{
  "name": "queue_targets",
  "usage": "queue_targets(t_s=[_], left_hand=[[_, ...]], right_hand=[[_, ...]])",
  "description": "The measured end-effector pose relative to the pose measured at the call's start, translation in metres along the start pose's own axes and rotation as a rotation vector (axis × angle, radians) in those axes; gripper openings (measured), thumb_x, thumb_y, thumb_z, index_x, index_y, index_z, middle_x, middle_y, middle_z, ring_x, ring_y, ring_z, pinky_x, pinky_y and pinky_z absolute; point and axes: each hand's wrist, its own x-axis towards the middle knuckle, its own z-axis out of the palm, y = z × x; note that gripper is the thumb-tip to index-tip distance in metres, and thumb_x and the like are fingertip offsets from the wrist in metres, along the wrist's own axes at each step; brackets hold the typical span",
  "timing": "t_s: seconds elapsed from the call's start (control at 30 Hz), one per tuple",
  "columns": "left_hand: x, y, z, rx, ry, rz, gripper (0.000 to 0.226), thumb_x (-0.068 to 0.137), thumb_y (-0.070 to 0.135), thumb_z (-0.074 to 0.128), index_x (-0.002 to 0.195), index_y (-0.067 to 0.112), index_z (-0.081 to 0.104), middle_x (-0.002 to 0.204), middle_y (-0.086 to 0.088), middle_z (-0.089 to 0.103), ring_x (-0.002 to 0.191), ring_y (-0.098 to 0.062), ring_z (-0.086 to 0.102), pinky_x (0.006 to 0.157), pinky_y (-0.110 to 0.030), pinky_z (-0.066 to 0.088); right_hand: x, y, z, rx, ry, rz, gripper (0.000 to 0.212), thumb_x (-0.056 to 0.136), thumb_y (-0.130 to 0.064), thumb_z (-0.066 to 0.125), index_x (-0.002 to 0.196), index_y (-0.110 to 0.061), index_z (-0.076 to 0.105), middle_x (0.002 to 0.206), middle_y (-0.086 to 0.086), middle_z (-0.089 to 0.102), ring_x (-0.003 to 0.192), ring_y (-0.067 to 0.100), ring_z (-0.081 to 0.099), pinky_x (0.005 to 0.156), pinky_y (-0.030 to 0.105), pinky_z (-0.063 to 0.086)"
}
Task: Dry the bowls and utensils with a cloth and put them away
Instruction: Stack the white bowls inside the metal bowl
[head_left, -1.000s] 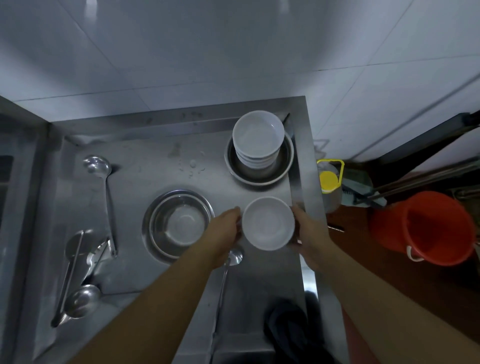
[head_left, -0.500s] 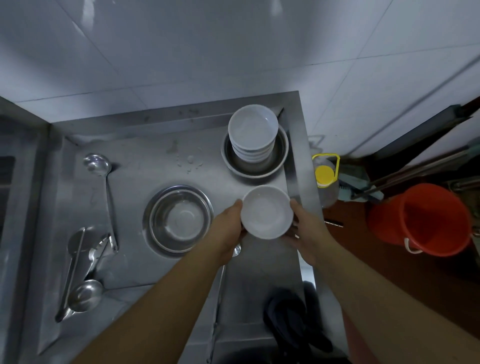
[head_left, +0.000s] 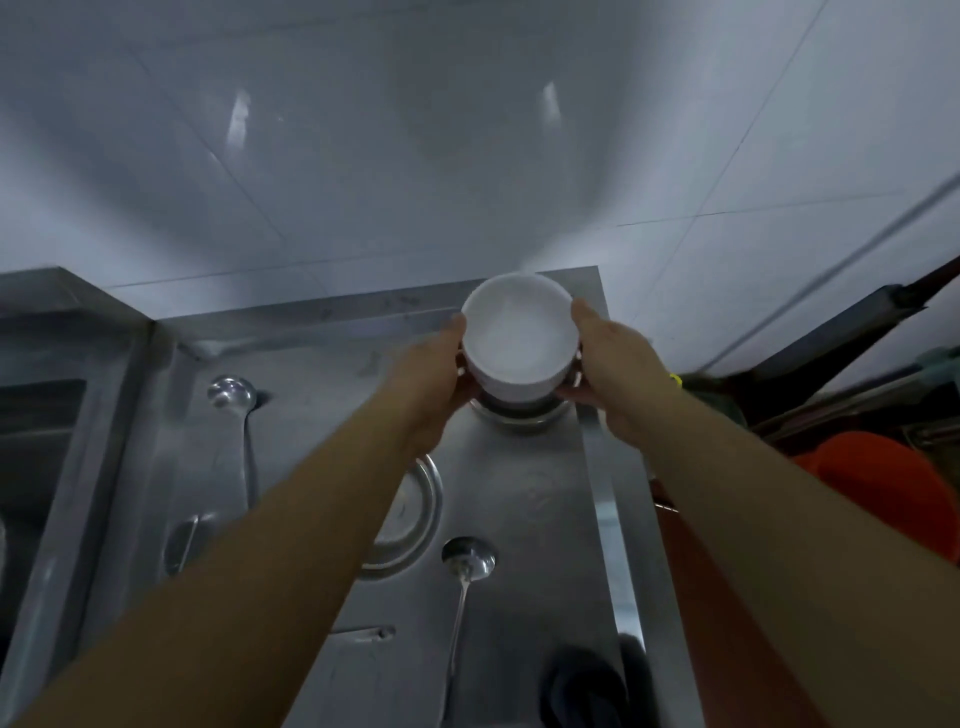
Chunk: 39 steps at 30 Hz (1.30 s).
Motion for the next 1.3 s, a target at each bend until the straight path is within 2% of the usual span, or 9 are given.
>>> queue_targets(t_s=[0.2,0.5,0.77,0.83,0.9,1.0,1.1,1.2,1.3], left_hand=[[0.039,0.026,0.010,0.045,-0.031,-0.027,0.027,0.110,0.045,0.049,0.106,0.024,0.065,0.129,-0.005,0.068,0.120,-0.022,0.065,0.072,-0.025,0.063],[0.064,0.012,0.008,0.026,-0.016,-0.084,0.027,0.109,0.041,0.055,0.106,0.016,0.066,0.091,0.002,0.081,0.082,-0.011,0.079,0.063,-0.023,0.063],[0.069,0.003,0.004,0.011,-0.026,-0.061,0.029,0.109,0.045,0.053,0.109,0.020,0.067,0.102,0.002,0.080,0.097,-0.014,0.075,0.083,-0.030,0.063],[0.067,0.003,0.003,0.025,-0.036,-0.062,0.033,0.107,0.047,0.056,0.118,0.018,0.067,0.116,-0.001,0.075,0.109,-0.019,0.071,0.091,-0.034,0.060],[0.063,0.003,0.002,0.034,-0.042,-0.068,0.033,0.104,0.050,0.060,0.116,0.021,0.068,0.111,0.001,0.077,0.106,-0.018,0.072,0.081,-0.030,0.061],[0.052,-0.001,-0.002,0.046,0.001,-0.082,0.035,0.104,0.049,0.060,0.115,0.016,0.068,0.099,0.004,0.081,0.092,-0.012,0.073,0.064,-0.025,0.060],[0.041,-0.017,-0.015,0.096,0.069,-0.103,0.033,0.109,0.044,0.054,0.120,0.014,0.062,0.111,-0.001,0.067,0.096,-0.017,0.066,0.069,-0.029,0.055],[0.024,-0.043,-0.031,0.160,0.067,-0.112,0.022,0.108,0.040,0.055,0.106,0.020,0.063,0.113,-0.002,0.065,0.099,-0.020,0.064,0.077,-0.032,0.056],[0.004,-0.077,-0.052,0.285,0.060,-0.127,0.018,0.108,0.036,0.056,0.111,0.019,0.060,0.118,-0.004,0.064,0.102,-0.022,0.065,0.085,-0.035,0.057]], right_hand=[[0.044,-0.029,0.011,-0.122,0.016,0.015,0.060,0.103,-0.062,0.049,0.130,-0.011,0.065,0.137,0.014,0.061,0.122,0.033,0.063,0.085,0.048,0.066],[0.072,-0.012,0.022,-0.139,0.044,0.066,0.044,0.105,-0.061,0.045,0.112,-0.020,0.060,0.123,0.008,0.061,0.114,0.029,0.062,0.085,0.048,0.065],[0.078,-0.002,0.023,-0.170,0.065,0.049,0.044,0.101,-0.065,0.044,0.107,-0.025,0.061,0.118,0.004,0.063,0.110,0.028,0.063,0.084,0.047,0.066],[0.075,0.000,0.023,-0.204,0.044,0.014,0.054,0.104,-0.061,0.042,0.125,-0.016,0.063,0.128,0.014,0.065,0.117,0.038,0.065,0.092,0.054,0.062],[0.070,0.001,0.021,-0.170,0.057,0.013,0.063,0.104,-0.061,0.042,0.138,-0.012,0.059,0.133,0.017,0.065,0.120,0.040,0.065,0.096,0.055,0.060],[0.058,0.007,0.015,-0.152,0.077,-0.014,0.057,0.106,-0.056,0.041,0.138,-0.013,0.060,0.113,0.005,0.065,0.101,0.024,0.066,0.084,0.043,0.060],[0.038,0.030,0.007,-0.144,0.075,-0.021,0.057,0.107,-0.050,0.046,0.133,-0.002,0.061,0.086,-0.002,0.060,0.071,0.011,0.058,0.069,0.034,0.053],[0.011,0.064,-0.002,-0.178,0.072,0.021,0.045,0.107,-0.051,0.046,0.125,-0.013,0.062,0.086,-0.001,0.056,0.068,0.009,0.052,0.065,0.032,0.049],[-0.015,0.107,-0.009,-0.201,0.056,0.064,0.034,0.105,-0.054,0.047,0.107,-0.021,0.055,0.087,-0.003,0.054,0.070,0.011,0.052,0.070,0.035,0.049]])
